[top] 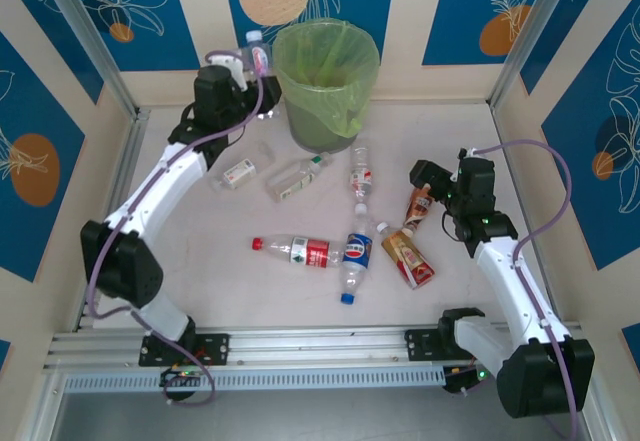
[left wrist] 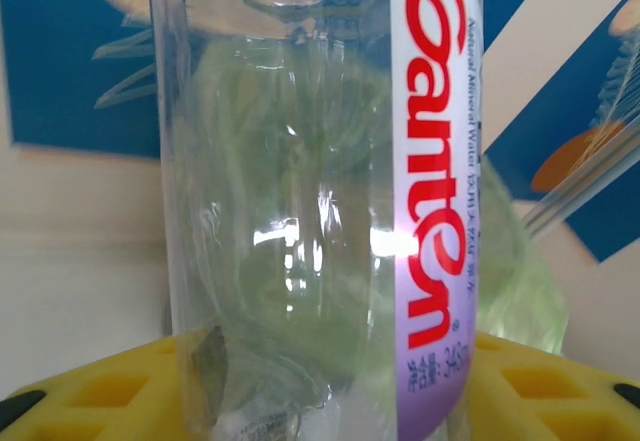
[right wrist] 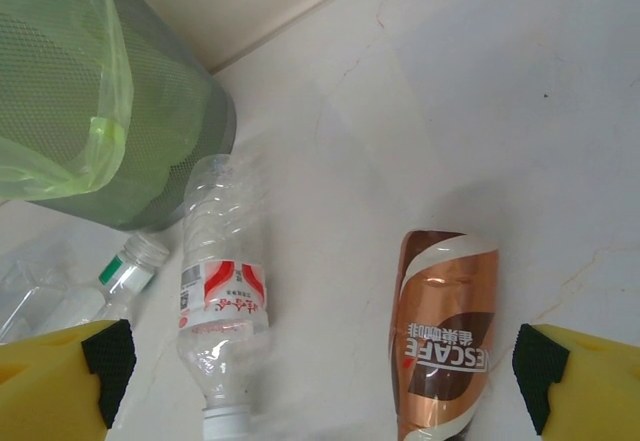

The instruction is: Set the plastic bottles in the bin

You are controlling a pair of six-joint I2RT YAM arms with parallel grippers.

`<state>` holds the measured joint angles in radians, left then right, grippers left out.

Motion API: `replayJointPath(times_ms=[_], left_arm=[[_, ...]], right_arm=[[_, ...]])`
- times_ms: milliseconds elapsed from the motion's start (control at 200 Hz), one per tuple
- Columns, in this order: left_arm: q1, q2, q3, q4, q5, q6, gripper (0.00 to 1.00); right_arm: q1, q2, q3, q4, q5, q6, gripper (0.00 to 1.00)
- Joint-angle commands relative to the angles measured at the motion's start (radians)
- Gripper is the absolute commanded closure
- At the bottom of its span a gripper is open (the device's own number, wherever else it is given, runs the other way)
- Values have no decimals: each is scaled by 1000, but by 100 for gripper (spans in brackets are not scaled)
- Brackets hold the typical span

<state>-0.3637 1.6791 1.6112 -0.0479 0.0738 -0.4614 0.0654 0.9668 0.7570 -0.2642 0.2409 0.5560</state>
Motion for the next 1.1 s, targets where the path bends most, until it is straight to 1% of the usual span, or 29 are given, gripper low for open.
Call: replayJointPath(times_ms=[0, 150, 310, 525, 650, 770, 935, 1095], left_arm=[[-16, 112, 165, 103, 71, 14, 45], [-31, 276, 379, 108, 107, 16, 45], [-46, 427, 540, 151, 76, 3, 45], [-60, 614, 783, 68, 60, 59, 45], [-63, 695, 844, 78, 127, 107, 45], [-66, 754, 897, 30, 106, 133, 45], [-66, 783, 903, -2, 87, 155, 44], [-66, 789, 903, -17, 86, 159, 39]], right_arm=[[5, -29, 9, -35, 31, -31, 1], [4, -35, 9, -45, 32, -31, 1], [6, -35, 2, -41, 19, -15, 1], [5, -52, 4, -66, 18, -11, 1], [7, -60, 1, -88, 19, -9, 1], [6, -64, 1, -108, 14, -5, 1], [7, -59, 8, -131, 2, -8, 1], [7, -32, 24, -170, 20, -9, 1]])
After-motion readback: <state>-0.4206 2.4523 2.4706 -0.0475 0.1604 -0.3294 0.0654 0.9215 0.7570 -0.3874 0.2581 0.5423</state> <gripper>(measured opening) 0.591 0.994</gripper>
